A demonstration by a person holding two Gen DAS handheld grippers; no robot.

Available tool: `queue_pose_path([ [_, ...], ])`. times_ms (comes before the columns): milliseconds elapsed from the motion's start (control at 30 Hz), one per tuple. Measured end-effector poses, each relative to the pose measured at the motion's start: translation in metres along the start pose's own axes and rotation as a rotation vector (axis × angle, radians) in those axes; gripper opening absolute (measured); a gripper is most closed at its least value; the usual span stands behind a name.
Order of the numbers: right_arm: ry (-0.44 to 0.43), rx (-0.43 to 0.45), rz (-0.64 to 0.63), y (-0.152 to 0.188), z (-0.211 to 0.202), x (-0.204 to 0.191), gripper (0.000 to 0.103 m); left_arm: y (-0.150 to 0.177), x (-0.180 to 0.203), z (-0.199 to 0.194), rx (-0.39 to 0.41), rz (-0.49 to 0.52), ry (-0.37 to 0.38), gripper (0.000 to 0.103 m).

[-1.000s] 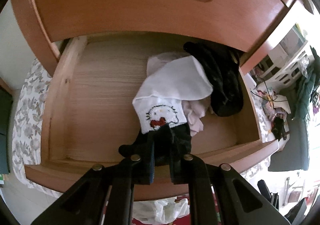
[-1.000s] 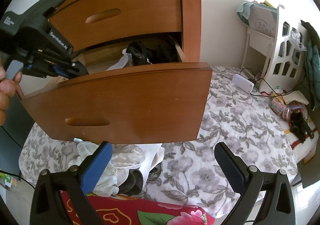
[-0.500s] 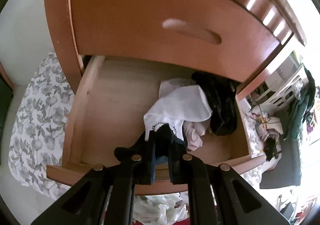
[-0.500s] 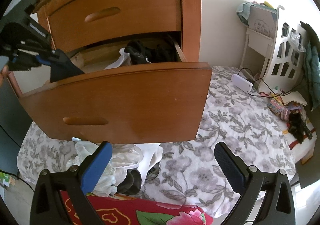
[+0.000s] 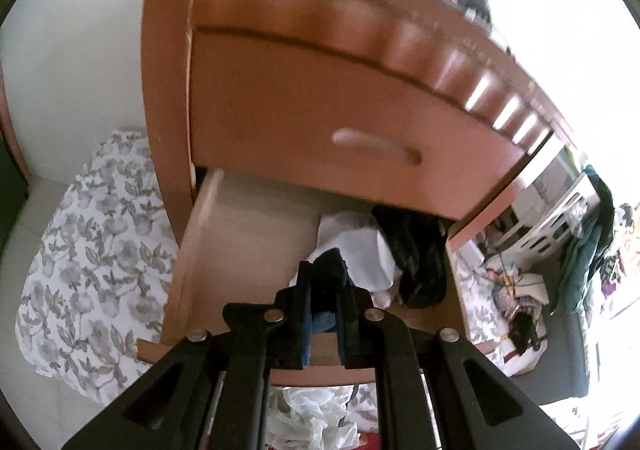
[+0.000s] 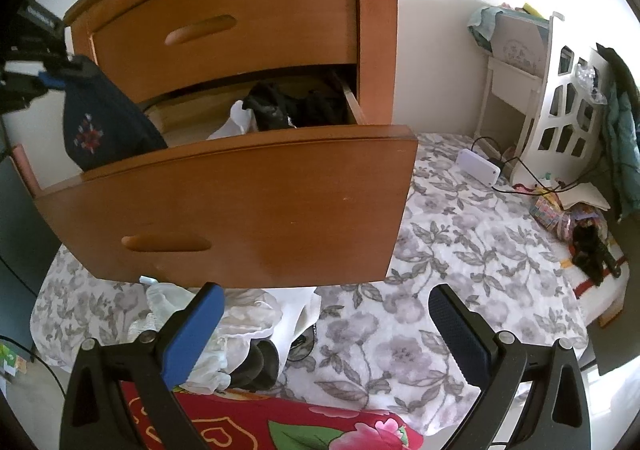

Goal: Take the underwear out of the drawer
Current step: 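Lift the black cloth up out of the drawer with the left tool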

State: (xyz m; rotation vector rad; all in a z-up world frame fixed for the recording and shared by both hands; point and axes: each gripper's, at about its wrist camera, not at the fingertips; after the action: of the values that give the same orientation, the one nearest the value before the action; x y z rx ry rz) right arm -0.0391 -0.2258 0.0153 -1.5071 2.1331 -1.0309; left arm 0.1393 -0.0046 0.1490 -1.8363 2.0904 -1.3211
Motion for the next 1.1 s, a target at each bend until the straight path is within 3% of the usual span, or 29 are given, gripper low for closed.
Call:
queue_pose_path([
  [467,0.059,0.011,-0.050,0.000,-0.001,-0.011,0.103,-0.006,0.016,-0.065,0.162,0.029,0.018,0.010],
  [1100,0.091,0.025,-0.074,0.002,-0.003,-0.016,0.103,0.013,0.065,-0.121,0.230,0.109,0.114,0.010],
])
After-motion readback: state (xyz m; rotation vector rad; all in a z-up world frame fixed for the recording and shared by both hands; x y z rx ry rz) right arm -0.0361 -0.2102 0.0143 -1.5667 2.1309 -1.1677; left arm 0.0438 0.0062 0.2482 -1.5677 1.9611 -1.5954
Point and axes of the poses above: each gripper's, at about its wrist camera, not at the fingertips, and z roughly the way its jaws point, x to its right, y to its underside, and after that the axes turned 12 degrees about y, right-handed
